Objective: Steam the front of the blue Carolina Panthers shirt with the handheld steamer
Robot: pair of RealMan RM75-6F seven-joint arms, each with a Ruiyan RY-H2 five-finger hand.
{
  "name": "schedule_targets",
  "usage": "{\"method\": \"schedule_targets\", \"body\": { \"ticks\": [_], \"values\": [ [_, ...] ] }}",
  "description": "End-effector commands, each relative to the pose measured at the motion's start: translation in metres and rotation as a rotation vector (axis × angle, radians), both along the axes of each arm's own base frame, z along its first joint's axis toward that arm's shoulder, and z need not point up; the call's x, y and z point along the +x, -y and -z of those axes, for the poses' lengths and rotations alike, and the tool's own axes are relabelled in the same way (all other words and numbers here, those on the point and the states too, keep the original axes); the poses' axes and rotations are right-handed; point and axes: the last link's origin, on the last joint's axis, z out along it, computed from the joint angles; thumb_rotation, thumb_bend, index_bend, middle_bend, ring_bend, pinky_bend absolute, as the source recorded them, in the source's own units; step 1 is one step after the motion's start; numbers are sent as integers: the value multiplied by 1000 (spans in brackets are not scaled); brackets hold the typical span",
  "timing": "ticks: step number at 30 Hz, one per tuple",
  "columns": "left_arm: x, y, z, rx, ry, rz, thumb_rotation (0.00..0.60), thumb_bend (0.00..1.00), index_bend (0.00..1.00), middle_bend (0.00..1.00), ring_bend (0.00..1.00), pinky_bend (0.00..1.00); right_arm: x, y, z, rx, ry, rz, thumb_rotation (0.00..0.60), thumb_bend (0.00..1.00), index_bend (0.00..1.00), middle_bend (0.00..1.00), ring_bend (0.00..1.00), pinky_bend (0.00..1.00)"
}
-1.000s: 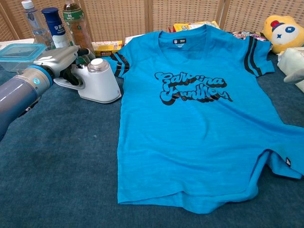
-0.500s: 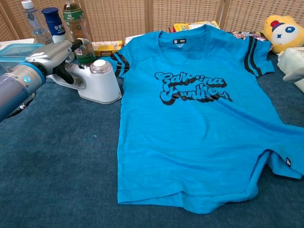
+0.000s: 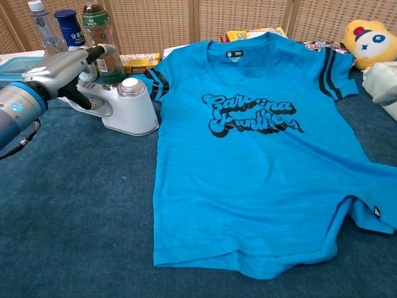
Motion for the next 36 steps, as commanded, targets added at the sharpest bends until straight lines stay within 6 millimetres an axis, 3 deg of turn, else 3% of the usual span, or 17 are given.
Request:
{"method": "schedule_targets", "body": {
  "ticks": [1,12,18,27,36],
  "values": [
    [-5,17,-18,3,7,32,600,294,0,65,0,193,1,-1,-3,-5,5,1,600,247,139,165,114,133],
    [-23,76,-78,-54,22,-81,600,300,0,65,0,193,-1,-8,-19,-72,52,23,600,247,169,192,138,154],
    [-45,135,-119,-29,83,-167,600,305,0,66,0,193,-11,-20,-32,-165,67,63,600,248,211,216,148,163],
    [-72,202,-150,53,81,-221,600,306,0,107,0,193,-20,-34,-38,-201,31,82,600,248,265,238,168,163],
    [-88,251,-172,70,42,-303,600,308,0,118,0,193,-27,-46,-44,-228,25,112,600,253,276,248,180,163]
  ]
}}
